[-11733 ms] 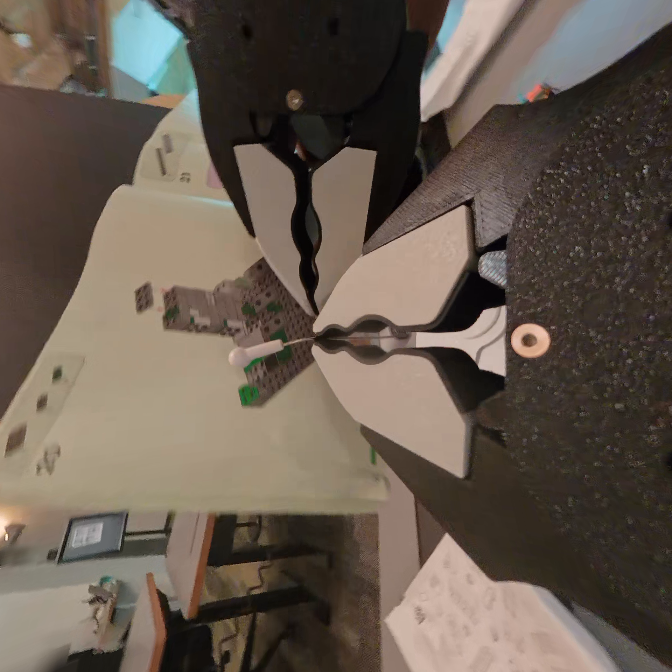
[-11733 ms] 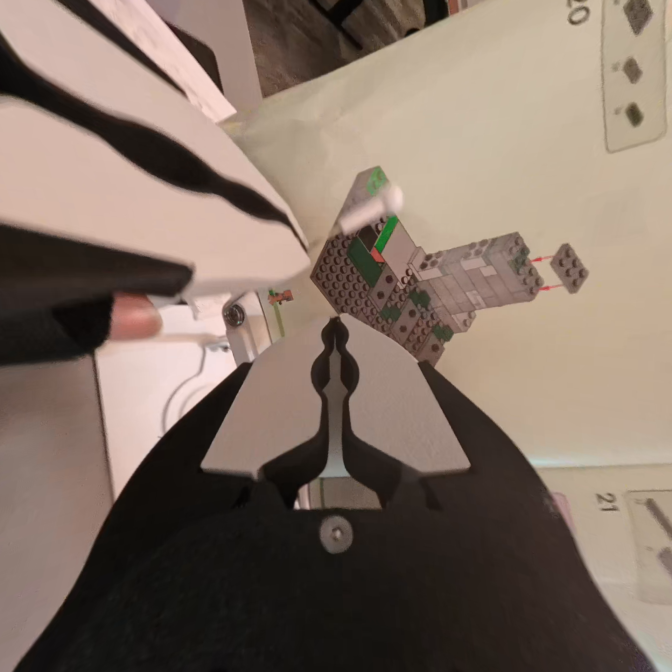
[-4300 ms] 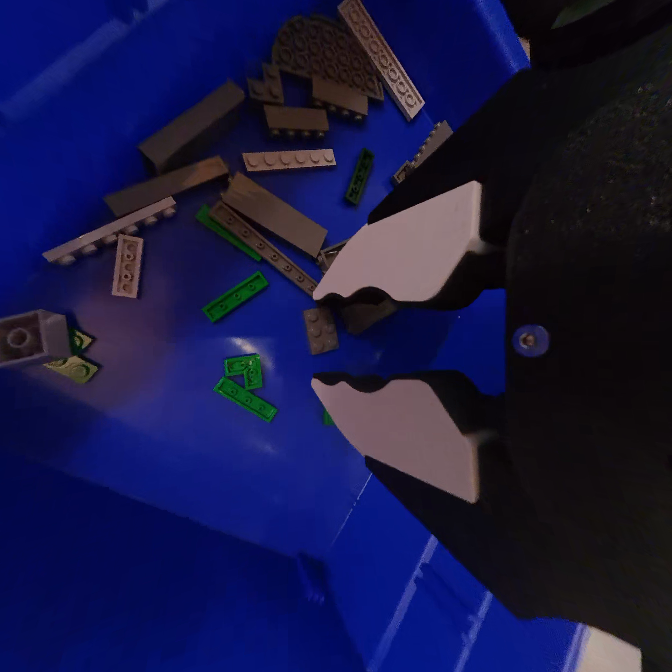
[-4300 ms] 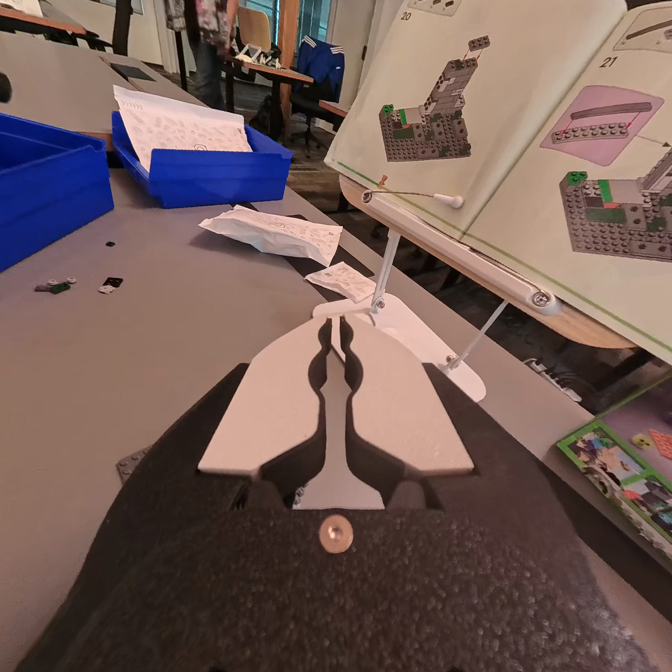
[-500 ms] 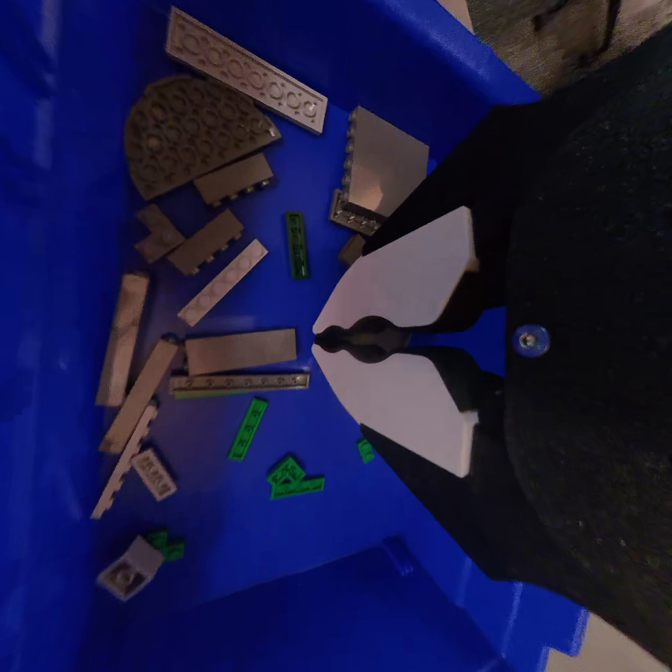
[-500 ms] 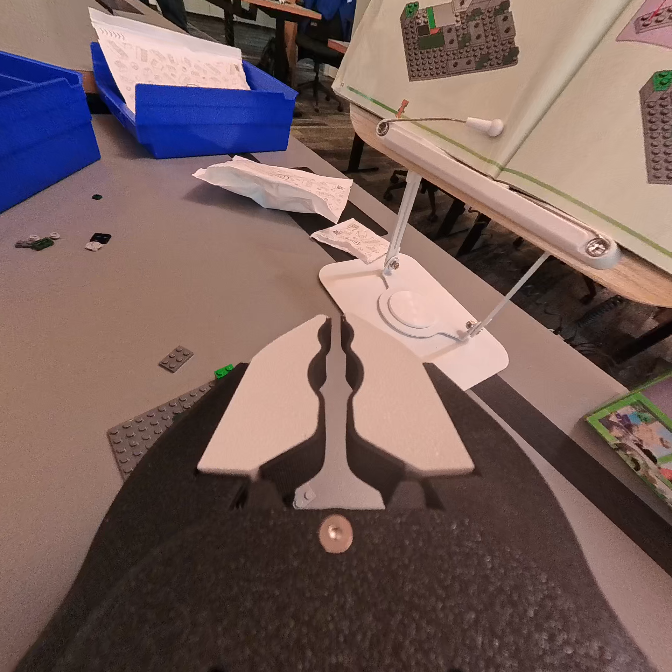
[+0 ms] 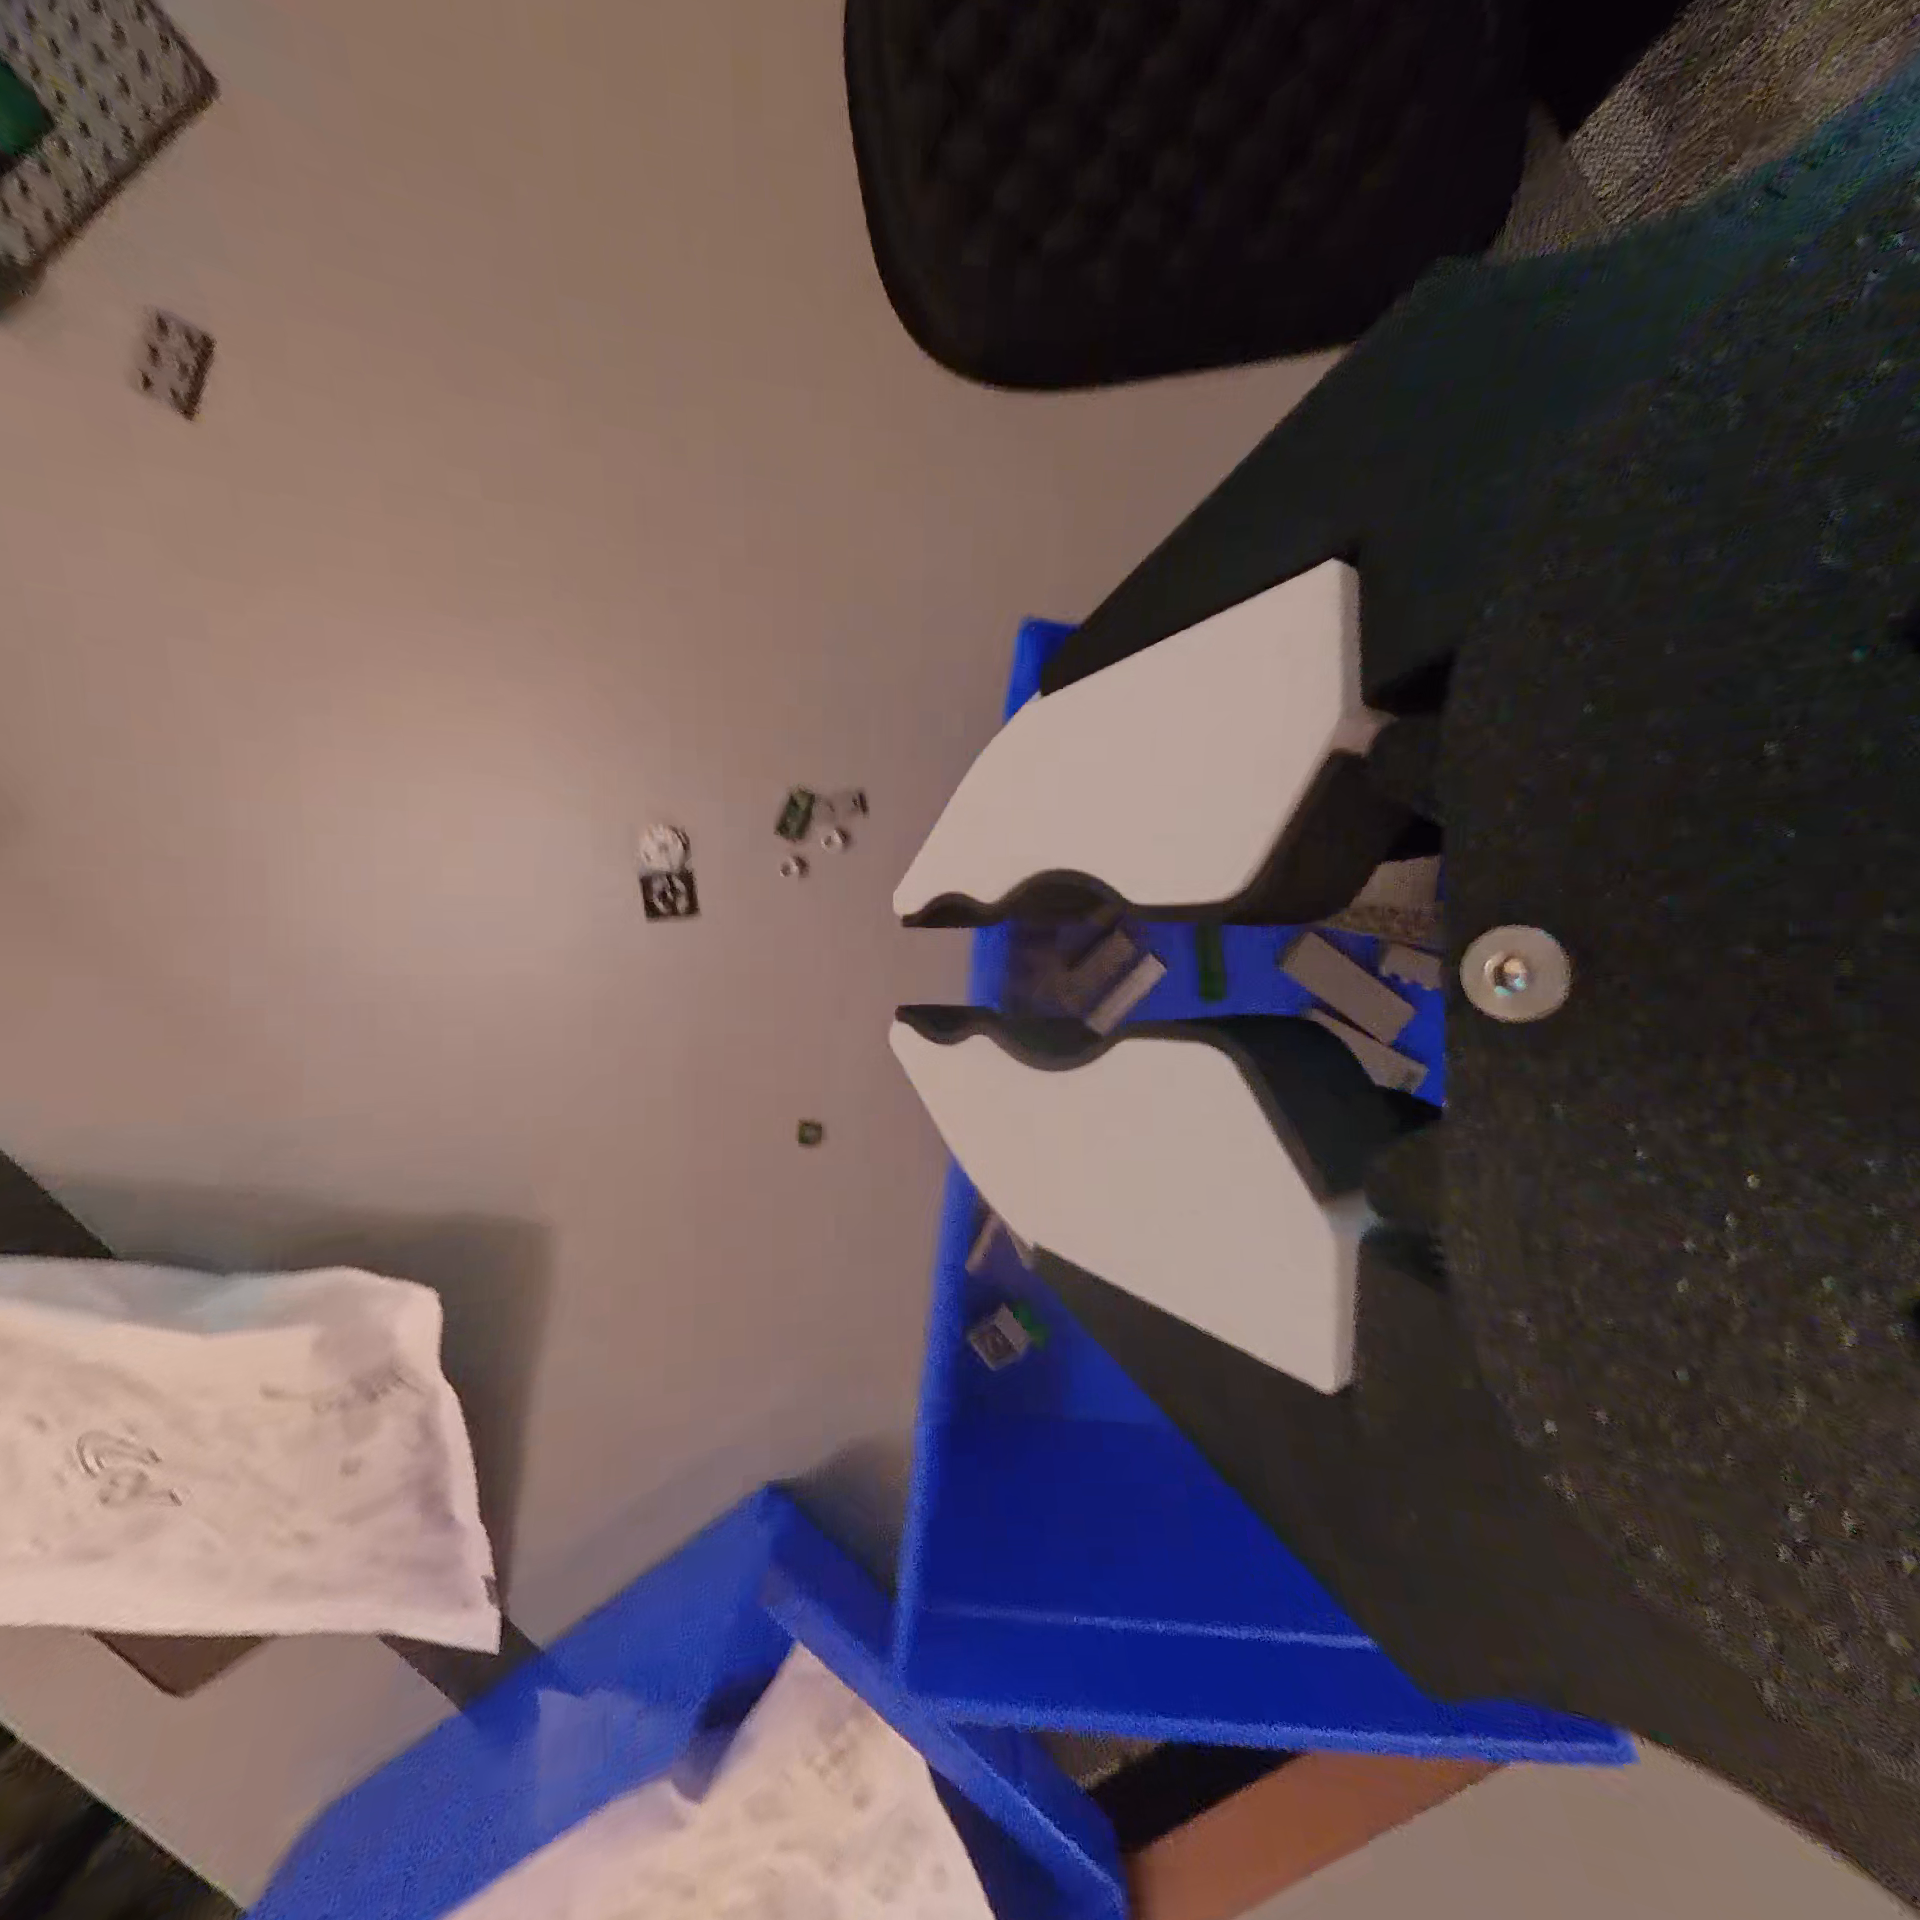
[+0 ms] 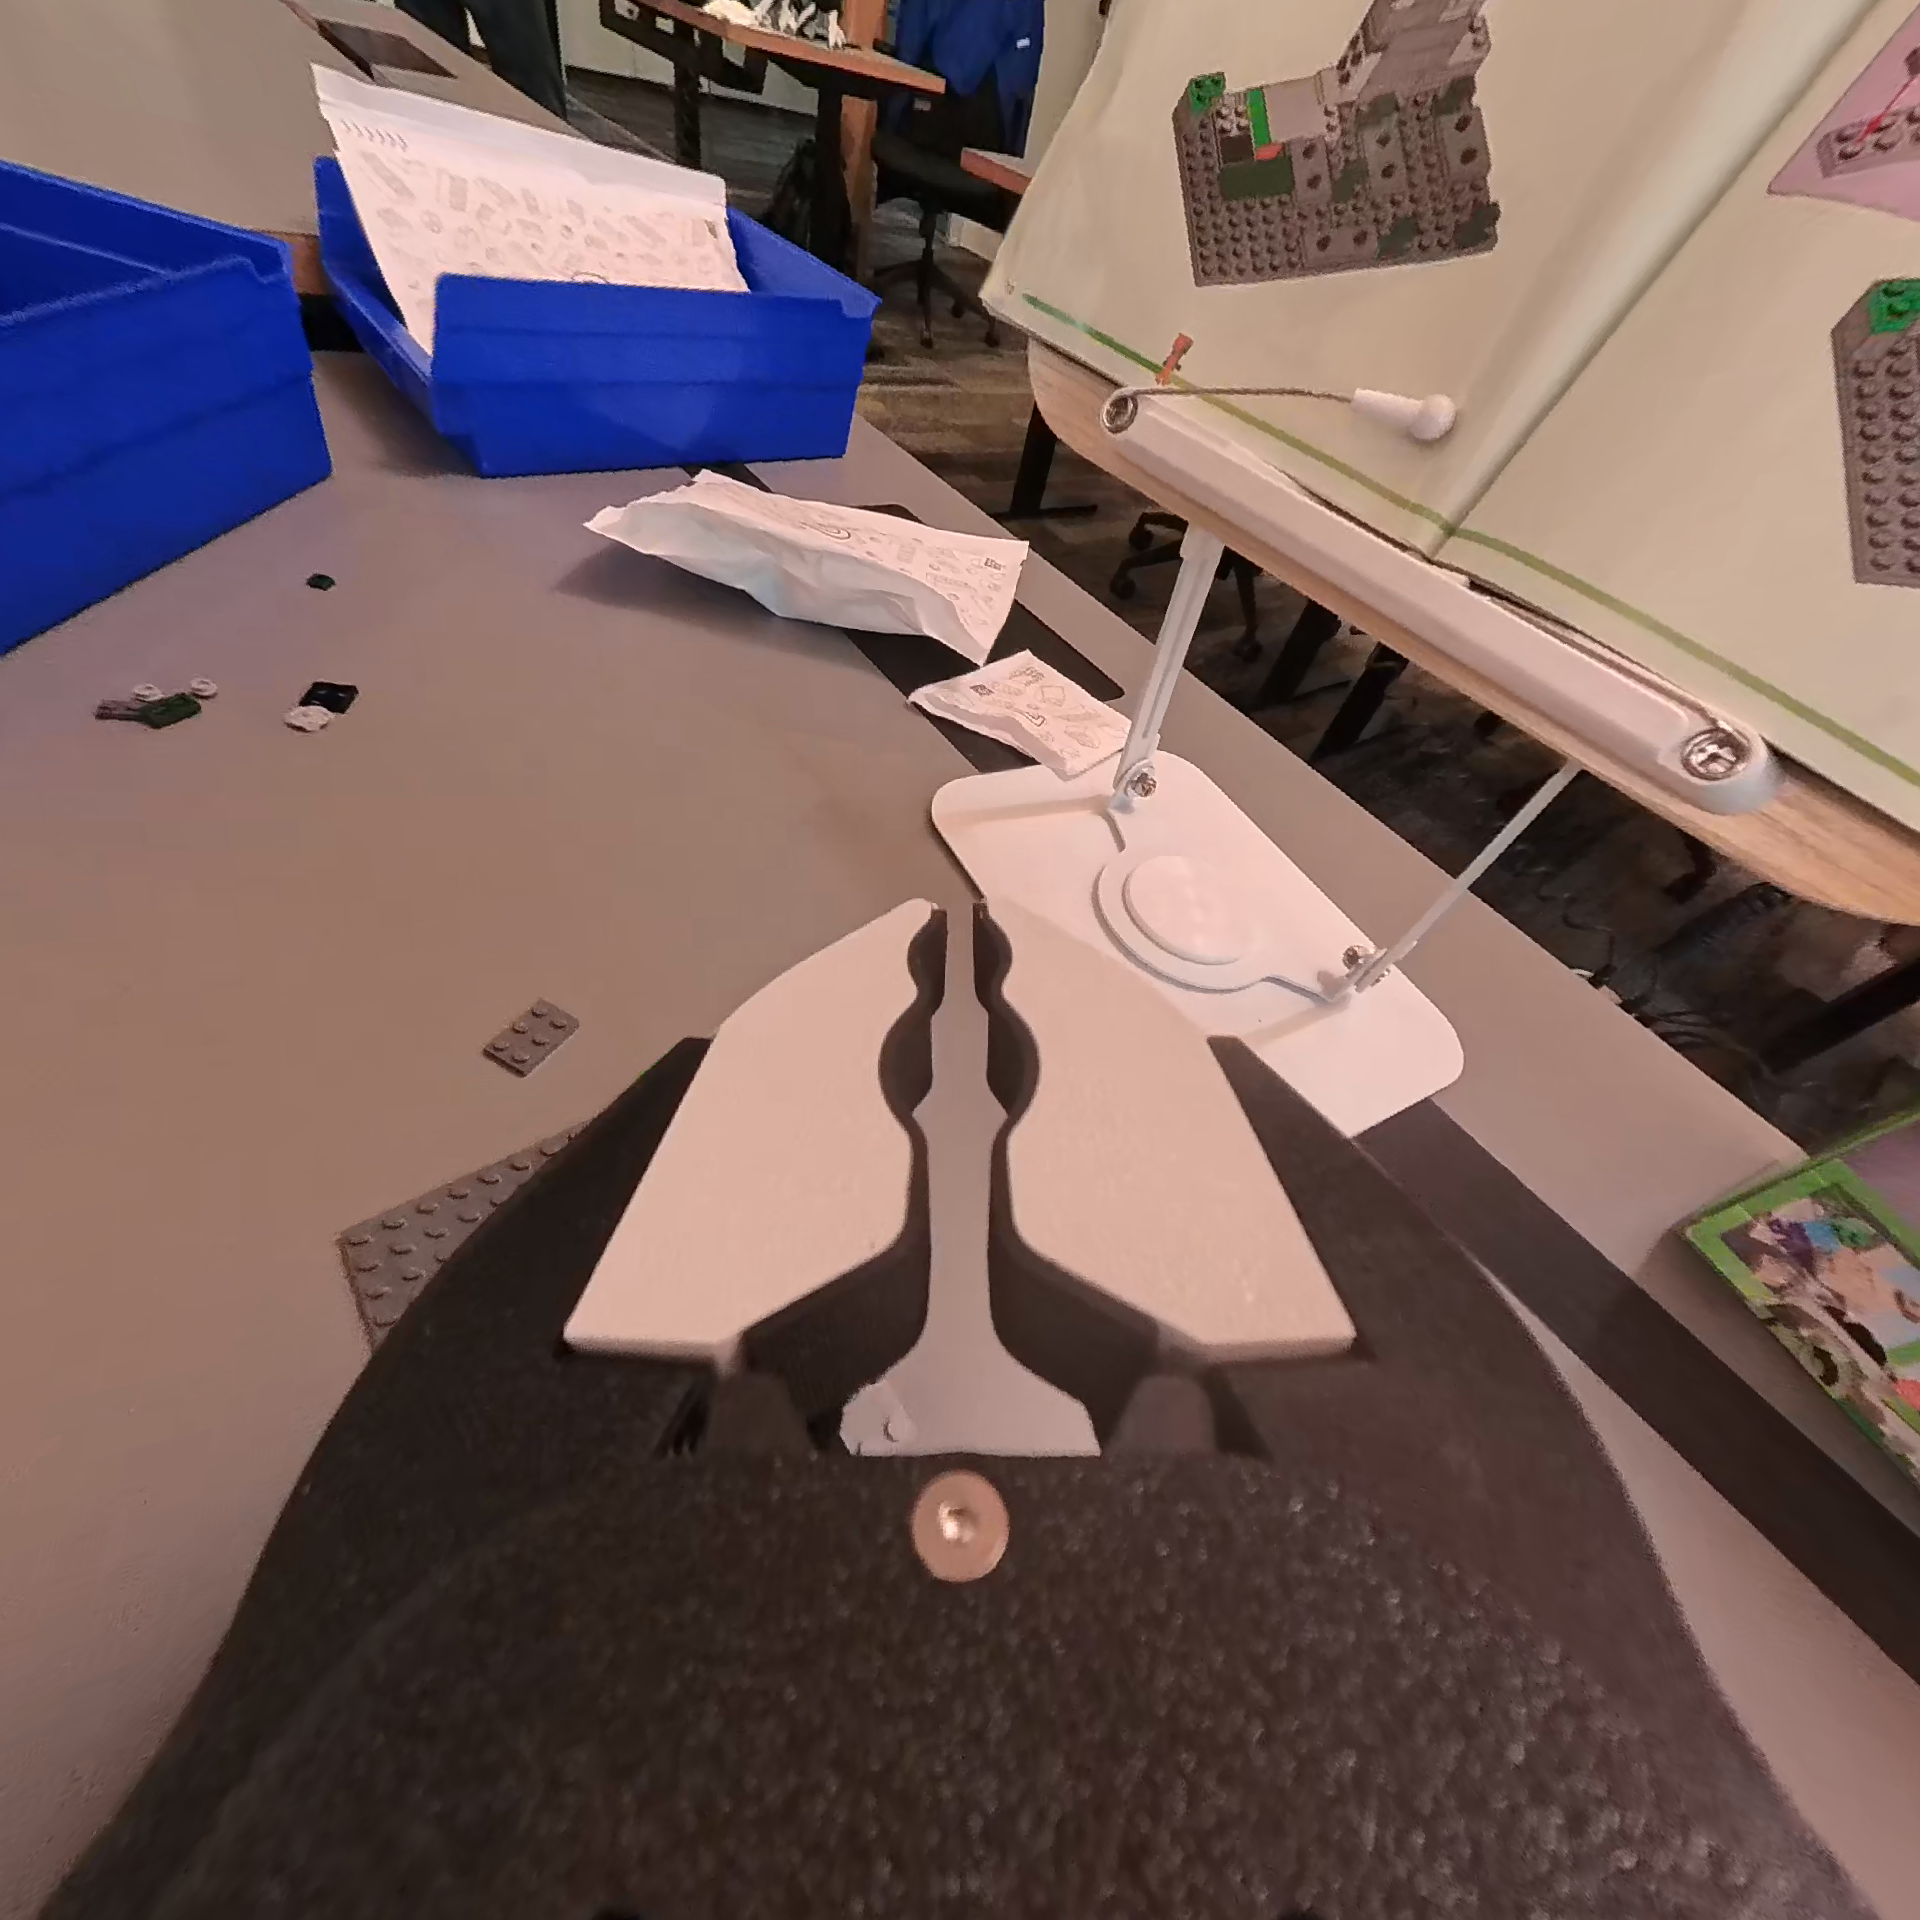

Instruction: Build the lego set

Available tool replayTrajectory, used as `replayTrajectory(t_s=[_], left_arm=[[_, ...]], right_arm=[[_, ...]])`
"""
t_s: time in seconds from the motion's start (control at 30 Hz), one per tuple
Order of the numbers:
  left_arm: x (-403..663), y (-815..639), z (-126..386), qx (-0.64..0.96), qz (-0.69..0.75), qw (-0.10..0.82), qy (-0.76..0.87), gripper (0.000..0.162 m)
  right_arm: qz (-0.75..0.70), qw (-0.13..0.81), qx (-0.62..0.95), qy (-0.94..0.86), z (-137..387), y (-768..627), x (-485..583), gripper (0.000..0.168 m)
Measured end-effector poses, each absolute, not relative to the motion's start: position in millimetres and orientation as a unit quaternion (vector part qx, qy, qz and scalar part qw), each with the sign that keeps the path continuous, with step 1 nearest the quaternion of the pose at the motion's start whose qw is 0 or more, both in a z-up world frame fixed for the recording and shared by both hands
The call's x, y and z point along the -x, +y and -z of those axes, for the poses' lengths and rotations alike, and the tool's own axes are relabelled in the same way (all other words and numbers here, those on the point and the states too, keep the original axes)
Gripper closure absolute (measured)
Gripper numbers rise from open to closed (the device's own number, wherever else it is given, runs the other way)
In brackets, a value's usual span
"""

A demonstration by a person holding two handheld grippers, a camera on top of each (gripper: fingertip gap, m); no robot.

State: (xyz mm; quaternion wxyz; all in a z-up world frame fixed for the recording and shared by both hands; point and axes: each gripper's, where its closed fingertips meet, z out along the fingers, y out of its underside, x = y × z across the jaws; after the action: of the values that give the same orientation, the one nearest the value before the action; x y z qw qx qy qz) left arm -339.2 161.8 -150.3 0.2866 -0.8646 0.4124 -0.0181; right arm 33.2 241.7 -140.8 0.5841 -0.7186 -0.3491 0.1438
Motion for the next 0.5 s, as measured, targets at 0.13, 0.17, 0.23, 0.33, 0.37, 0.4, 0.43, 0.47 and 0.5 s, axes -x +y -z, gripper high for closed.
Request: replayTrajectory(t_s=[0.13, 0.17, 0.23, 0.33, 0.37, 0.4, 0.43, 0.47, 0.5], left_arm=[[300.7, 154.9, 162.9, 0.860, 0.034, 0.265, 0.435, 0.148], [292.7, 153.5, 168.0, 0.858, 0.036, 0.259, 0.441, 0.148], [278.1, 150.8, 178.3, 0.858, 0.046, 0.250, 0.447, 0.148], [262.4, 148.3, 191.7, 0.859, 0.058, 0.253, 0.441, 0.149], [260.5, 148.6, 196.8, 0.862, 0.051, 0.256, 0.435, 0.149], [259.7, 149.4, 201.9, 0.864, 0.039, 0.260, 0.430, 0.149], [259.0, 149.4, 207.2, 0.867, 0.027, 0.261, 0.423, 0.149], [258.2, 148.3, 213.0, 0.871, 0.018, 0.260, 0.417, 0.149], [258.6, 146.4, 219.7, 0.875, 0.008, 0.253, 0.412, 0.148]], right_arm=[[-0.149, 0.589, 0.710, -0.356, 134.4, 237.3, -31.1, 0.164], [-0.151, 0.590, 0.707, -0.360, 133.0, 235.8, -29.8, 0.164], [-0.159, 0.589, 0.697, -0.376, 130.6, 230.3, -23.9, 0.164], [-0.169, 0.575, 0.680, -0.422, 132.8, 216.3, -8.8, 0.165], [-0.167, 0.567, 0.677, -0.439, 135.8, 211.7, -3.3, 0.165], [-0.160, 0.559, 0.674, -0.455, 139.4, 208.3, 1.4, 0.164], [-0.152, 0.553, 0.672, -0.469, 143.1, 205.6, 5.6, 0.164], [-0.146, 0.547, 0.670, -0.480, 146.6, 203.5, 9.3, 0.164], [-0.145, 0.542, 0.669, -0.488, 149.6, 201.6, 12.8, 0.164]])
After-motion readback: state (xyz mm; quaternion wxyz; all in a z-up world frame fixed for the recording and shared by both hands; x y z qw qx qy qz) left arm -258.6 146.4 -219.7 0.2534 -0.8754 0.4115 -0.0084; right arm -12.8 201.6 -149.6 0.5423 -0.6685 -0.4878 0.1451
